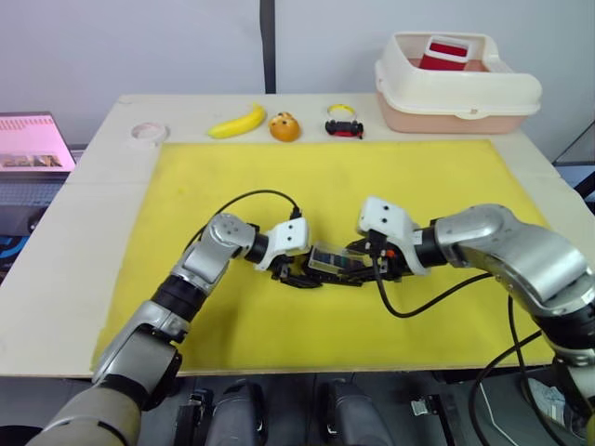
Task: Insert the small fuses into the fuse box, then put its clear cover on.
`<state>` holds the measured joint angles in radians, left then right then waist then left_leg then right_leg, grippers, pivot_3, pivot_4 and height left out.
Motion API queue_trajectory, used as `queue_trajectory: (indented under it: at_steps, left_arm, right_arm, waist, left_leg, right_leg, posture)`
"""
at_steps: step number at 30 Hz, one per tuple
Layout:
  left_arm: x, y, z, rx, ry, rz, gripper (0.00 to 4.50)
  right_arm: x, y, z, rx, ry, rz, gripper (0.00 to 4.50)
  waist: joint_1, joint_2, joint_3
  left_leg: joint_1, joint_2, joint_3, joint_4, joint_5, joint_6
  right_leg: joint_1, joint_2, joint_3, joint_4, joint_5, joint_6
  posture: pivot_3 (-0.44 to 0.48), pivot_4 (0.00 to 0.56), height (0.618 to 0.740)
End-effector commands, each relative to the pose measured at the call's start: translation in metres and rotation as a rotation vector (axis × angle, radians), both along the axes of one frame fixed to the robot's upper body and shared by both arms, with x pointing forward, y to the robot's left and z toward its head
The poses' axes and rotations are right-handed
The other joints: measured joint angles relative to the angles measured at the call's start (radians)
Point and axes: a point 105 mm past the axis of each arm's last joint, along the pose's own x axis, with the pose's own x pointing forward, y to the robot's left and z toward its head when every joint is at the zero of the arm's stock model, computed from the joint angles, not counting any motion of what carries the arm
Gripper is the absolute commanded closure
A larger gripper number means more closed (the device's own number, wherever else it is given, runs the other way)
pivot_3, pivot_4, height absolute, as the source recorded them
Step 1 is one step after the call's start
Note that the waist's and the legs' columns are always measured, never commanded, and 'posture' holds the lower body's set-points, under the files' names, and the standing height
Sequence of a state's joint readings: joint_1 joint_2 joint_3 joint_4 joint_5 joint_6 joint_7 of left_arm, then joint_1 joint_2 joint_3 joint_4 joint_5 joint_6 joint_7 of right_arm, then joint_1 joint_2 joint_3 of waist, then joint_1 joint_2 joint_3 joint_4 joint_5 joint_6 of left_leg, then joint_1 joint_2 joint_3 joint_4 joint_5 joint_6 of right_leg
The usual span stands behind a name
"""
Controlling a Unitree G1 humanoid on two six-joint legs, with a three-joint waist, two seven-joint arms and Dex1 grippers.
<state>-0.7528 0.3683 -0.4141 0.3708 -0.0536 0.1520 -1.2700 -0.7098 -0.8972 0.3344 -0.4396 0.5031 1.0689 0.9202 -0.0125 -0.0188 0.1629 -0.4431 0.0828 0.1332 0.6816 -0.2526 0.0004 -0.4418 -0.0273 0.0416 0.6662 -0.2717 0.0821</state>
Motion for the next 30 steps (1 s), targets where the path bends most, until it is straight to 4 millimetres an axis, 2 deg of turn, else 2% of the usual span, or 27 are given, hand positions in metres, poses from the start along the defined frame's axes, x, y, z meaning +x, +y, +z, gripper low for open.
queue_trajectory:
  at_steps: [1,30]
  left_arm:
    - [-0.002,0.004,-0.003,0.022,0.01,-0.004,1.29]
    - [-0.002,0.004,-0.003,0.019,-0.005,0.0,1.29]
  right_arm:
    - [0.005,0.004,0.006,-0.006,-0.048,0.02,2.83]
    - [0.016,-0.004,-0.015,-0.101,-0.016,0.1,2.83]
  waist:
    - [0.0,0.0,0.0]
    - [0.0,0.0,0.0]
  left_leg:
    - [0.0,0.0,0.0,0.0,0.0,0.0]
    - [0.0,0.0,0.0,0.0,0.0,0.0]
  right_leg:
    - [0.0,0.0,0.0,0.0,0.0,0.0]
    - [0.0,0.0,0.0,0.0,0.0,0.0]
  posture:
    - [0.0,0.15,0.739]
    - [0.0,0.15,0.739]
